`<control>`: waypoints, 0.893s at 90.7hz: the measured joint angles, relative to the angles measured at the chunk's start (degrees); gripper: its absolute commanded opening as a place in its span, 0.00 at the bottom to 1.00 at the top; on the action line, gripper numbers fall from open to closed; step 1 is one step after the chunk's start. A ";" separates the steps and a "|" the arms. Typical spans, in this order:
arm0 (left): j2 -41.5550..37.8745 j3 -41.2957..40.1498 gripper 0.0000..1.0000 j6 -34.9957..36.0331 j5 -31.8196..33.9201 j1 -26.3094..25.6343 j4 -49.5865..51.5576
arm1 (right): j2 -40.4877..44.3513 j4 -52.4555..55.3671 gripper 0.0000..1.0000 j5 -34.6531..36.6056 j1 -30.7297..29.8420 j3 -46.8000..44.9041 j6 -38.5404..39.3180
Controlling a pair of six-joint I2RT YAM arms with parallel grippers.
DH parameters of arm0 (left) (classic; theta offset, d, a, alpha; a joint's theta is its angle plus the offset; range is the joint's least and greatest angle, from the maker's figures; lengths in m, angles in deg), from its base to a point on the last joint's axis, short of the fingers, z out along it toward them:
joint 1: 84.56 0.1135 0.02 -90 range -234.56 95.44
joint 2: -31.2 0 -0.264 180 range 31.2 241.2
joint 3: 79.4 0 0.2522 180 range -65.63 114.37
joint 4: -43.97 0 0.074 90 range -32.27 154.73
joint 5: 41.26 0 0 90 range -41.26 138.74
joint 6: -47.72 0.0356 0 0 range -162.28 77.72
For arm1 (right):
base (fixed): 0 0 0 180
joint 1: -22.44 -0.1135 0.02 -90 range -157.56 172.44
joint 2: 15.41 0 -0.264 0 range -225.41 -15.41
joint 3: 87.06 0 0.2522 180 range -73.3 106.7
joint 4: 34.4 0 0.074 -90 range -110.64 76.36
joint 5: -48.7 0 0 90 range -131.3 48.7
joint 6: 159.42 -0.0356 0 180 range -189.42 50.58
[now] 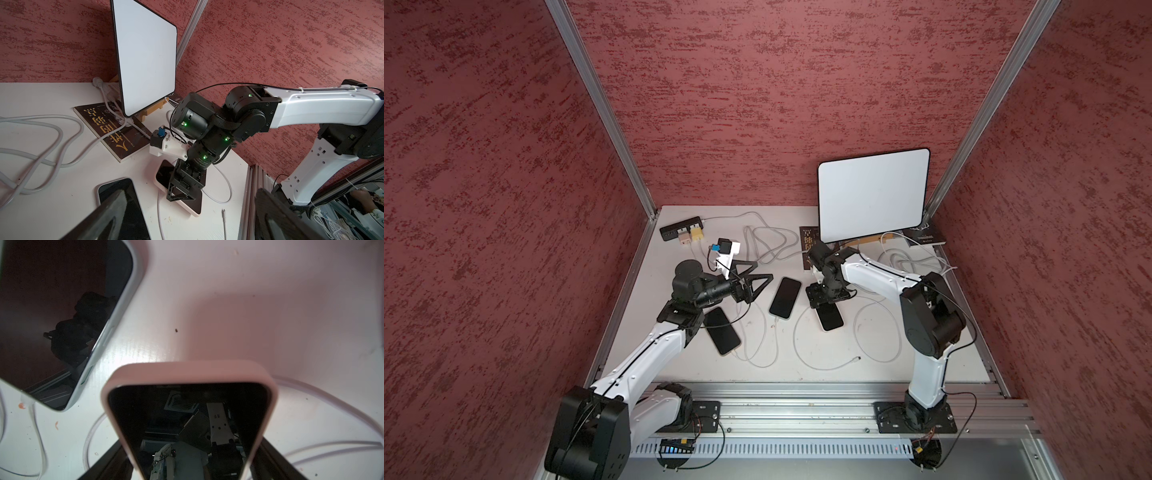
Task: Unplug the charging cable from the phone
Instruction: Place the phone at the center of the board.
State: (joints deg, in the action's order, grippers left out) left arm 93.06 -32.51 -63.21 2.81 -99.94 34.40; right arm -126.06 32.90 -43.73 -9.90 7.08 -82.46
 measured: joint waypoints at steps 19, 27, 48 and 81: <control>0.28 0.35 1.00 0.31 1.07 0.00 1.27 | -1.09 -0.04 0.66 0.28 0.20 0.00 -0.02; 0.63 0.52 1.00 0.42 1.31 0.00 1.68 | -1.49 -0.09 0.67 0.52 0.24 0.00 -0.02; 0.98 1.01 1.00 0.74 2.45 0.00 2.86 | -2.91 -0.13 0.74 1.22 0.26 -0.02 -0.07; 1.16 1.64 1.00 1.57 4.44 -0.13 5.09 | -3.04 -0.46 0.93 1.25 0.26 -0.17 -0.02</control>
State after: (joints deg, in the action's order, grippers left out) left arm 94.22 -30.87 -61.64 7.25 -100.07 39.49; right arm -129.10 32.44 -42.49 -9.64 6.91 -82.48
